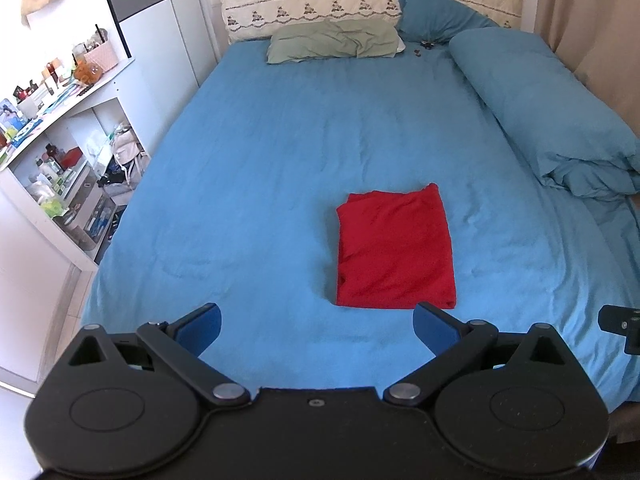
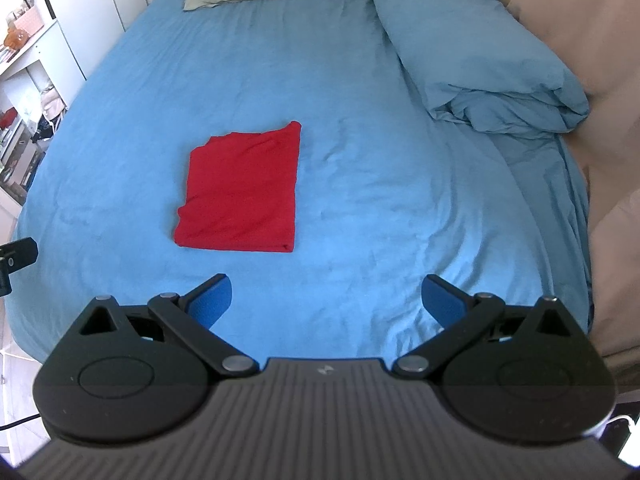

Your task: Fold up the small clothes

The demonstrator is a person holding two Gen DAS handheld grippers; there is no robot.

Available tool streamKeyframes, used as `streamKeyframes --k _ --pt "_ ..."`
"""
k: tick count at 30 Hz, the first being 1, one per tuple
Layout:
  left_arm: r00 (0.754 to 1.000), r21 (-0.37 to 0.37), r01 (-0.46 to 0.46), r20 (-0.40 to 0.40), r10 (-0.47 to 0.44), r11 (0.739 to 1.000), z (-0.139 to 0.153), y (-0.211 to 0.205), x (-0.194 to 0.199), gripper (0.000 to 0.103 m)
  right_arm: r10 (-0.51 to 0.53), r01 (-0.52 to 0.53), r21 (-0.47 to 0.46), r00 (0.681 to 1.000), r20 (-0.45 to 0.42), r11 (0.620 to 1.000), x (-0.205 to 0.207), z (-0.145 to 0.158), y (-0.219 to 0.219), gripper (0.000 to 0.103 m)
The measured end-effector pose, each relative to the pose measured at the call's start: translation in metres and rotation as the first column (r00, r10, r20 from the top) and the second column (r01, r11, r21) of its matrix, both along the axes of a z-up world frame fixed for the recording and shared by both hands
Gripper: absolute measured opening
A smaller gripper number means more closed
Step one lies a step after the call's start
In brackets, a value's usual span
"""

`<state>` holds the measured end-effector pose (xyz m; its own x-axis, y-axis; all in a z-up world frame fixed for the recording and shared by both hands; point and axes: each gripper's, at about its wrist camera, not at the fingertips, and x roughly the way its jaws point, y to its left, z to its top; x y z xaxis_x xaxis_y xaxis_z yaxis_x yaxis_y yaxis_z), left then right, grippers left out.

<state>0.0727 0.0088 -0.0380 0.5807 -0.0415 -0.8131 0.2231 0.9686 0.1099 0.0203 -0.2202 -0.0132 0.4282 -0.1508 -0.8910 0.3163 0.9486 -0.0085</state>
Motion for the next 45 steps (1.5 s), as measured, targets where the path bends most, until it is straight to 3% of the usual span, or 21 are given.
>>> streamKeyframes --k 45 --pt "1.000 -0.015 0.006 0.003 -0.006 1.000 0.0022 0.0011 0.0026 0.103 -0.018 0.017 0.014 1.000 0.009 1.000 -0.0010 0.0020 -0.0018 0.103"
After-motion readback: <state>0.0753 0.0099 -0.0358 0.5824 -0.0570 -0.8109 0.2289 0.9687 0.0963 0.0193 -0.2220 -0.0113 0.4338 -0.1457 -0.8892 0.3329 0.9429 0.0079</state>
